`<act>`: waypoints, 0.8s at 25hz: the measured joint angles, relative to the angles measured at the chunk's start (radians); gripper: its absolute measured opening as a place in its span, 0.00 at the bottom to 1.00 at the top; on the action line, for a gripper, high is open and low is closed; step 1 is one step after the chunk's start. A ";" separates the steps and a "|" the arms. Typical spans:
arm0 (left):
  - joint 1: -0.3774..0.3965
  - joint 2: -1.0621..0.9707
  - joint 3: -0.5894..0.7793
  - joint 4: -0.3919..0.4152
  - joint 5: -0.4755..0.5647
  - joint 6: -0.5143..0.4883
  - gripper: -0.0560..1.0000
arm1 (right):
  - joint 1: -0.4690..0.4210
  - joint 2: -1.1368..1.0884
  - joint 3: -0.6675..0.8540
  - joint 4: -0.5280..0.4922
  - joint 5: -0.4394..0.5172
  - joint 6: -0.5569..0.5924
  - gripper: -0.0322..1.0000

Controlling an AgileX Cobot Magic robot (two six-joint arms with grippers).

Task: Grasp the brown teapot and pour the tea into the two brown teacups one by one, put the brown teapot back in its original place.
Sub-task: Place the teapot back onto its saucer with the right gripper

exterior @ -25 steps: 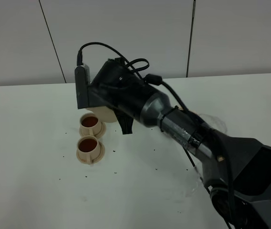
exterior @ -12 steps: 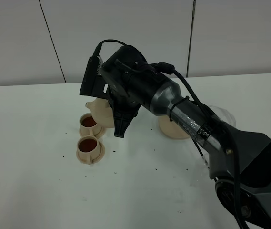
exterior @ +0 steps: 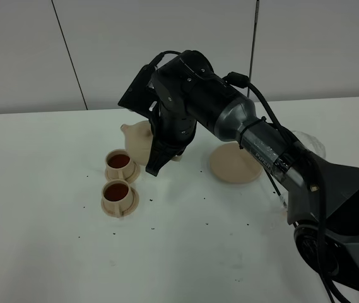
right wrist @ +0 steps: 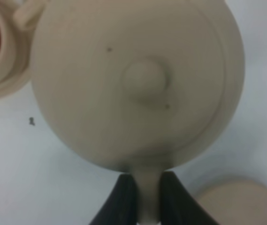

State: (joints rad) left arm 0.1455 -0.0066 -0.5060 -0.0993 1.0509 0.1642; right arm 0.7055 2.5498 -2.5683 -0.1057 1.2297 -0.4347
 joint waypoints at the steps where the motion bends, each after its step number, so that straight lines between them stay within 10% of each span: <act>1: 0.000 0.000 0.000 0.000 0.000 0.000 0.29 | -0.002 0.000 0.000 0.001 0.000 0.016 0.12; 20: 0.000 0.000 0.000 0.000 0.000 0.000 0.29 | -0.011 0.034 0.000 0.037 0.004 0.180 0.12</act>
State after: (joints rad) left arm 0.1455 -0.0066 -0.5060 -0.0993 1.0509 0.1642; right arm 0.6946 2.5835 -2.5683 -0.0690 1.2335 -0.2544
